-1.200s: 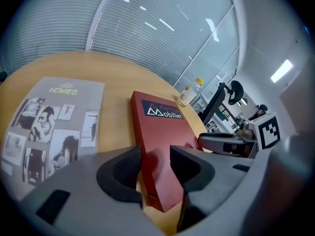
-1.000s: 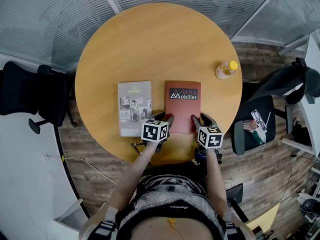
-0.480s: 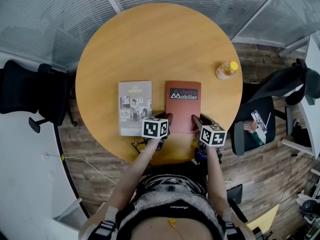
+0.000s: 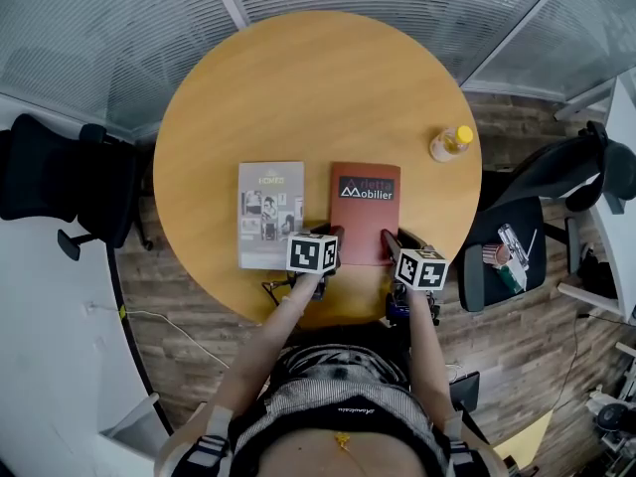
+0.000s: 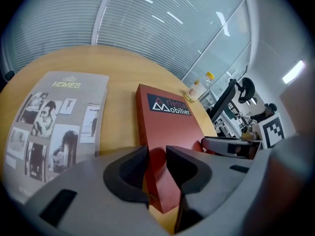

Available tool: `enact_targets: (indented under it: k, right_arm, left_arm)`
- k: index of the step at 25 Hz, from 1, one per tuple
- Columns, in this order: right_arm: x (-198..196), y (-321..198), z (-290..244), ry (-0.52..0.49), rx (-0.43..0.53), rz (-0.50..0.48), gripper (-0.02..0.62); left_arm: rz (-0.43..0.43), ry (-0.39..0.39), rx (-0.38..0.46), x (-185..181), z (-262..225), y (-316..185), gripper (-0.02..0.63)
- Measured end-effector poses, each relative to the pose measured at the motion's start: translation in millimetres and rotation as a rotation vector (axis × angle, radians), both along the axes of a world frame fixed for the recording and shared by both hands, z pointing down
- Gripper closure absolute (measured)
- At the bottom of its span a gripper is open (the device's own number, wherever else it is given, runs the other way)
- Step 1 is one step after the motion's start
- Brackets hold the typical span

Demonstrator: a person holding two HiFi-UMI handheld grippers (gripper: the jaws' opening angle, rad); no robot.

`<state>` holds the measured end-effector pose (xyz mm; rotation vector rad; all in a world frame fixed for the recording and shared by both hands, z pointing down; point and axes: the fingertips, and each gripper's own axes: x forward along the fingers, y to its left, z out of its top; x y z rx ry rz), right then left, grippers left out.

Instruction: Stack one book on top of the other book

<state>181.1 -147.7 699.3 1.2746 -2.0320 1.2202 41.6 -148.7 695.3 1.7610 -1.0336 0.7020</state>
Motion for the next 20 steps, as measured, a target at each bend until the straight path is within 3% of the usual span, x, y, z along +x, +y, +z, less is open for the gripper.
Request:
enact_targets:
  k: [20]
  right_arm:
    - [5.5, 0.7, -53.1, 0.075, 0.049, -0.028, 0.453]
  left_arm:
    - [-0.017, -0.006, 0.077, 5.9, -51.4, 3.9, 0.491]
